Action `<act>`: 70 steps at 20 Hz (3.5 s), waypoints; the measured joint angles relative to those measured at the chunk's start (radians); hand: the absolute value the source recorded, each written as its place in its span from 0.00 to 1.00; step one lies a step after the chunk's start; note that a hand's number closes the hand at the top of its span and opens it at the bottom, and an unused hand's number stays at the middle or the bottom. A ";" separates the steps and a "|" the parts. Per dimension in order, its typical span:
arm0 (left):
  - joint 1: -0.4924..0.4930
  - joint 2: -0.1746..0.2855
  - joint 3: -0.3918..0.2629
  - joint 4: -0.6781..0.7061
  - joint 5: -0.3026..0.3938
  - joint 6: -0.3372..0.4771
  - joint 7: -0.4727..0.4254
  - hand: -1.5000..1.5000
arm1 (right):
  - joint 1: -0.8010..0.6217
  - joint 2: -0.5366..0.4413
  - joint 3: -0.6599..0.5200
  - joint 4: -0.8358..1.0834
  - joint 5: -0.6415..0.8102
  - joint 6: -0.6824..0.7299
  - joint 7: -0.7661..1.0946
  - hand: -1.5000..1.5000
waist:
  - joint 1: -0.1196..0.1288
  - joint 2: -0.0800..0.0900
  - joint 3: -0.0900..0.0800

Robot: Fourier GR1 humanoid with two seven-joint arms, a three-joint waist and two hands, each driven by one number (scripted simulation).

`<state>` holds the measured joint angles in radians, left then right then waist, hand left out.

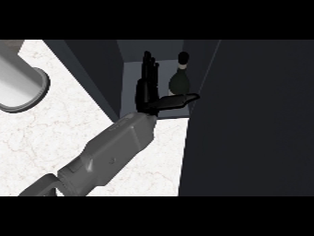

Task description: Pick up the wine, place it into the cabinet and close the cabinet

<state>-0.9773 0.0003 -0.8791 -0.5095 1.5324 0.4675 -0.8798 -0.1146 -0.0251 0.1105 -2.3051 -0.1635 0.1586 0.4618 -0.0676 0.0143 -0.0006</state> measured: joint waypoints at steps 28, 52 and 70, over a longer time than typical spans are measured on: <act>0.345 0.150 -0.019 -0.525 -0.347 0.059 0.037 0.00 | 0.041 -0.002 0.001 -0.056 0.055 -0.038 0.020 0.00 | 0.073 -0.018 0.001; 0.844 0.758 0.078 -1.305 -0.481 -0.134 0.163 1.00 | 0.120 -0.088 0.146 -0.101 -0.070 0.162 0.075 1.00 | 0.079 -0.020 0.001; 1.230 1.047 0.390 -1.327 -0.316 -0.460 0.023 0.00 | -0.093 -0.017 0.714 -0.060 0.150 -0.177 0.268 1.00 | 0.101 -0.027 -0.004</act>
<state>0.2528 1.0472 -0.4890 -1.8365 1.2159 0.0079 -0.8565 -0.2073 -0.0425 0.8244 -2.3650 -0.0139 -0.0184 0.7298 0.0338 -0.0131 -0.0043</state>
